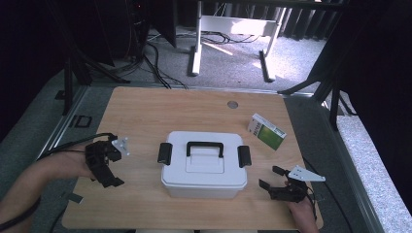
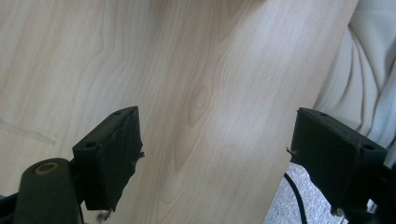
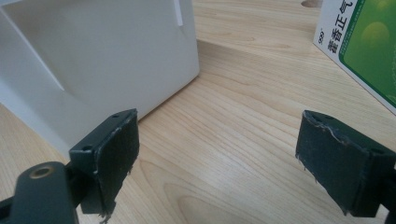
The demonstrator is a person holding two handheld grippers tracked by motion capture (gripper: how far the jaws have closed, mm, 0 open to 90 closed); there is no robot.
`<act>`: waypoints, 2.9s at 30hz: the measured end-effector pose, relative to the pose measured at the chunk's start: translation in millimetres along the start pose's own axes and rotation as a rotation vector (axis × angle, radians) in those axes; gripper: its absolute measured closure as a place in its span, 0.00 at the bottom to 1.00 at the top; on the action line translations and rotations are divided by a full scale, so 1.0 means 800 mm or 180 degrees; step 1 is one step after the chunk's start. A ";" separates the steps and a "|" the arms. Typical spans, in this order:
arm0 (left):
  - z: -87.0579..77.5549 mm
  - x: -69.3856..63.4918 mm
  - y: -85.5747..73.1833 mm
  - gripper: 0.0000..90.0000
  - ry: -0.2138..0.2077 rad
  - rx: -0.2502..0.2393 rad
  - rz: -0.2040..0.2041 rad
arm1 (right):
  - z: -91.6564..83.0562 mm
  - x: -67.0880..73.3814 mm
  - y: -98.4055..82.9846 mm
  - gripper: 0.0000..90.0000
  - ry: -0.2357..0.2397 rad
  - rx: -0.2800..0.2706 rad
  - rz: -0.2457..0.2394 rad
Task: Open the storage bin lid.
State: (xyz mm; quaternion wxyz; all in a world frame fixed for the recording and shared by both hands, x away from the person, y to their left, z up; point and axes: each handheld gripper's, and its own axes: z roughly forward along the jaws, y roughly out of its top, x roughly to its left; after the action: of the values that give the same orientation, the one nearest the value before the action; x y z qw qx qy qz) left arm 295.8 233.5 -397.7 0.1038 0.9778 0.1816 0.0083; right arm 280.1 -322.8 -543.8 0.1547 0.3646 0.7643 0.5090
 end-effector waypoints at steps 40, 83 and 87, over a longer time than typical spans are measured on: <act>-0.034 -0.007 0.160 0.21 -0.0074 0.0027 0.0695 | 0.001 0.000 -0.003 0.14 0.0044 0.0014 0.0010; 0.007 -0.026 0.299 0.34 -0.0182 0.0190 0.1133 | 0.000 -0.001 -0.004 0.14 0.0070 0.0028 0.0011; 0.012 -0.021 0.306 0.50 -0.0194 0.0228 0.1110 | -0.001 -0.001 -0.004 0.15 0.0083 -0.0005 0.0025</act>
State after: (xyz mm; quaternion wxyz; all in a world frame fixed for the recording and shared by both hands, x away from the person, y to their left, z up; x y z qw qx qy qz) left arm 367.0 2.0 -356.4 0.0713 0.9974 0.0062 -0.0099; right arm 278.4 -324.5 -546.6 0.1431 0.3607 0.7644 0.5149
